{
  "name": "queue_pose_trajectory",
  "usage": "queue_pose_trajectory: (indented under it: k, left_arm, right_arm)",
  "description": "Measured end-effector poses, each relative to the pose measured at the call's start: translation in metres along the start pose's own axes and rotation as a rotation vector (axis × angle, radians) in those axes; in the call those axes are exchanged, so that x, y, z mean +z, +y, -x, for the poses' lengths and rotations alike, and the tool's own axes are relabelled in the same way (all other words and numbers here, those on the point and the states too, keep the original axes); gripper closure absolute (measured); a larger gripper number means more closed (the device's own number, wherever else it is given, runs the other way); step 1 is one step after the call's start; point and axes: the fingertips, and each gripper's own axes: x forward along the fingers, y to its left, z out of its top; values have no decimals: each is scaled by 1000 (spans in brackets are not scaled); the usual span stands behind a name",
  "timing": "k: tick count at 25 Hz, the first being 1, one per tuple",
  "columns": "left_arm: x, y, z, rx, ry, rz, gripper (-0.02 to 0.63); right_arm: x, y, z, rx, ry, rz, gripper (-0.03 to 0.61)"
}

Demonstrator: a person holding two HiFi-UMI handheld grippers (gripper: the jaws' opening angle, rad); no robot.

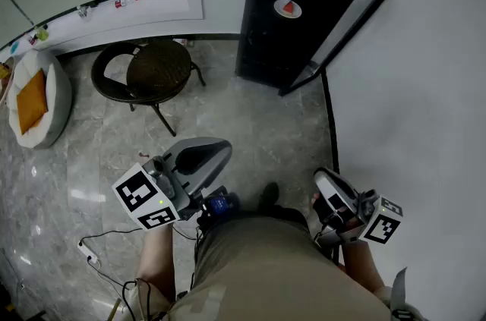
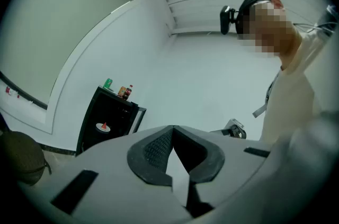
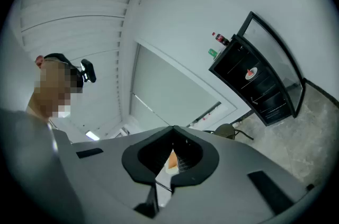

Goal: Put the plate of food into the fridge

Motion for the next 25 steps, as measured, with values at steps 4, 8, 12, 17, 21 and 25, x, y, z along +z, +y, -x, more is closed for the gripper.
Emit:
queue_pose_trajectory:
  k: [4, 8, 12, 17, 21, 25]
  left_arm:
    - [0, 8, -5, 18, -32, 51, 604]
    - [-8, 5, -17, 44, 41, -47, 604]
    - [-6, -6, -43, 5, 43, -79, 604]
    - [-10, -15, -85, -29, 71, -85, 604]
    - [-11, -17, -114, -34, 73, -93, 604]
    - [-6, -18, -153, -11, 50, -158, 604]
  right_arm:
    - [2, -5, -5, 16, 23, 59, 558]
    - [2, -7, -9, 11, 48, 167, 558]
    - [11, -13, -6, 9, 74, 282, 558]
    - [38, -24, 5, 21, 53, 349, 558]
    - [64, -38, 19, 30, 13, 343, 558]
    - [90, -56, 30, 59, -22, 317, 558]
